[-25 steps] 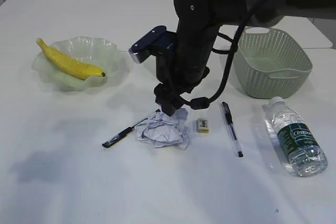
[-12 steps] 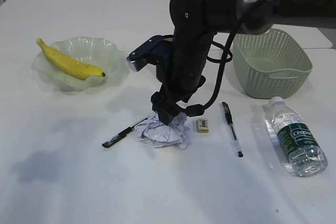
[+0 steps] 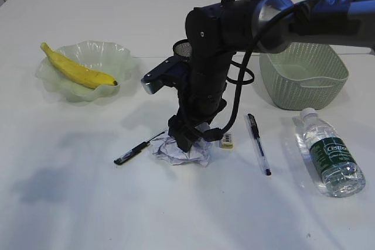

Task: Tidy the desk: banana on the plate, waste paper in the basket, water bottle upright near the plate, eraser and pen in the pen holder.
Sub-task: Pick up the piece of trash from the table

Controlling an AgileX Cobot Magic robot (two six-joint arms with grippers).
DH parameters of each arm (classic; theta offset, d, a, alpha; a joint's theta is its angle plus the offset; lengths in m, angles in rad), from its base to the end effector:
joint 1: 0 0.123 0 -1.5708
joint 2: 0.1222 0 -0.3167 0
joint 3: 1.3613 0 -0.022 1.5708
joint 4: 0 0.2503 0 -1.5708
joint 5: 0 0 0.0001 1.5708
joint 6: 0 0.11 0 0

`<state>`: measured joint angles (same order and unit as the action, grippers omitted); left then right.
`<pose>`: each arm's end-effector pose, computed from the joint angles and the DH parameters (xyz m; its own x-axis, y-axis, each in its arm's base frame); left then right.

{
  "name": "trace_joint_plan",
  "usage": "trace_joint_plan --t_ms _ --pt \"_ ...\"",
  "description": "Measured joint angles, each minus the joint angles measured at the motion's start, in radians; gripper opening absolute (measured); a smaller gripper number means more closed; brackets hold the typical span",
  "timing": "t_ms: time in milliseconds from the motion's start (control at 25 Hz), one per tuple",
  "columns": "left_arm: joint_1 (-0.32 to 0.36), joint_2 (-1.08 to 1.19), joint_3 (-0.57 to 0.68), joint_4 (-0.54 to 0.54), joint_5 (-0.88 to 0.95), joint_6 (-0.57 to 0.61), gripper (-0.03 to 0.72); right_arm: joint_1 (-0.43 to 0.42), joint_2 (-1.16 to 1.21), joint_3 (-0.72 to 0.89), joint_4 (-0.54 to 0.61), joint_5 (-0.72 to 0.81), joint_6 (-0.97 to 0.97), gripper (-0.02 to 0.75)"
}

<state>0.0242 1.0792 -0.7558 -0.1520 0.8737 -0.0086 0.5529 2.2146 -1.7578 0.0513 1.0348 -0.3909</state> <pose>0.1835 -0.0083 0.2836 -0.8907 -0.1273 -0.4364 -0.0670 0.9863 -0.1510 0.4052 0.2557 0.1730 -0.5946 -0.7856 -0.1709 -0.7953 0.6060 -0.0187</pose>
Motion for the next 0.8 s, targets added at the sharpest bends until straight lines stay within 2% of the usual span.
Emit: trace_joint_plan --t_ms 80,200,440,520,600,800 --pt "0.0 0.0 0.0 0.0 -0.001 0.0 0.459 0.0 0.0 0.0 0.002 0.0 0.0 0.531" --pt "0.0 0.0 0.0 0.0 -0.002 0.0 0.458 0.0 0.0 0.0 0.002 0.008 0.0 0.428" --pt "0.0 0.0 0.0 -0.003 -0.008 0.0 0.458 0.0 0.0 0.0 0.022 0.08 0.0 0.117" --pt "0.0 0.0 0.0 -0.003 -0.014 0.0 0.458 0.0 0.0 0.0 0.036 0.109 0.0 0.041" --pt "0.0 0.0 0.0 -0.003 -0.016 0.0 0.458 0.0 -0.01 0.0 0.048 0.122 0.0 0.004" --pt "0.0 0.0 0.0 -0.004 -0.018 0.0 0.452 0.0 -0.068 0.0 0.046 0.161 0.0 -0.008"
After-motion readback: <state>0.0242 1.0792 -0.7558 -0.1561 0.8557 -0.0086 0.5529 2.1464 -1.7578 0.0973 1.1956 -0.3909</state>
